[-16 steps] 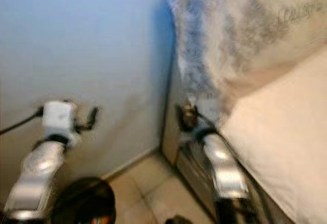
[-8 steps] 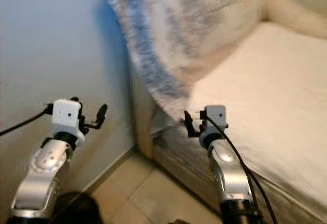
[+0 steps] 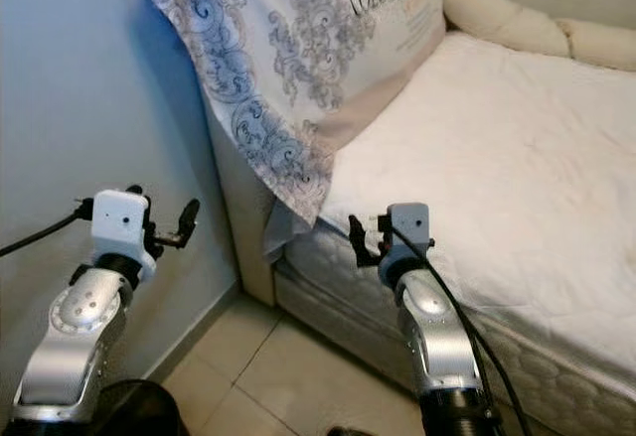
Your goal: Clean up the room
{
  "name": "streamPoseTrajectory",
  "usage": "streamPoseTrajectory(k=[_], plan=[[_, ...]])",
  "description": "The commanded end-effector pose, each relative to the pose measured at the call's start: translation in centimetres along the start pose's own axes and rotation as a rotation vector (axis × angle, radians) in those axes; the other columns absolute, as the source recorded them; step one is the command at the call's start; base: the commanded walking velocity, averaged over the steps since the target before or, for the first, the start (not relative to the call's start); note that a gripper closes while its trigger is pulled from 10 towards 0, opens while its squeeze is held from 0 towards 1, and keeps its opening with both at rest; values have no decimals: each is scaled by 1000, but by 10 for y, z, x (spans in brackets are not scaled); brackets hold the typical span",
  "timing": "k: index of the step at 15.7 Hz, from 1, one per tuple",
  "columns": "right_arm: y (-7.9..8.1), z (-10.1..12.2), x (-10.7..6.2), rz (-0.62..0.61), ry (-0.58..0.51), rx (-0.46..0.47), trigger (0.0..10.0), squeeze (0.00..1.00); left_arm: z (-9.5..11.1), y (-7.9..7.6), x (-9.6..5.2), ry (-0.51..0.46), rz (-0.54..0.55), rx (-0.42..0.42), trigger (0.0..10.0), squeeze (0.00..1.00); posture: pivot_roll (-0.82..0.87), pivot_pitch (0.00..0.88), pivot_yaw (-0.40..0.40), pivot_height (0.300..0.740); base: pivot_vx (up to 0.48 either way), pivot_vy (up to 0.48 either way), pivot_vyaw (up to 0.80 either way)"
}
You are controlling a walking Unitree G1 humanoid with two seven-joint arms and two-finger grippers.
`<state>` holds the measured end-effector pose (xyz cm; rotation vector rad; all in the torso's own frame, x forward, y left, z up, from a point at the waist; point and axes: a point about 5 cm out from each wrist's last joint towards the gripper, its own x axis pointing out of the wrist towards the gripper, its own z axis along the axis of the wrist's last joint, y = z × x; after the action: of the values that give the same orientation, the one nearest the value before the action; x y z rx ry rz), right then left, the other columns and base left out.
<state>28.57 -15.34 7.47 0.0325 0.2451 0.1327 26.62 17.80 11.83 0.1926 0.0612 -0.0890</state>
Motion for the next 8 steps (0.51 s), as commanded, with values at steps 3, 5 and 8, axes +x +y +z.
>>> streamPoseTrajectory(k=[3,5,8], plan=[[-1,5,1,-3,-15,2,10000,1000,4,-1,1,-19,-4,6,10000,471,109,4,1,740,0,0,0],[-1,4,1,-3,-14,3,10000,1000,4,-1,1,-19,-5,7,10000,471,109,4,1,740,0,0,0],[0,2,2,2,5,7,10000,1000,5,-3,2,-25,-16,13,10000,482,107,0,-1,740,0,0,-190]])
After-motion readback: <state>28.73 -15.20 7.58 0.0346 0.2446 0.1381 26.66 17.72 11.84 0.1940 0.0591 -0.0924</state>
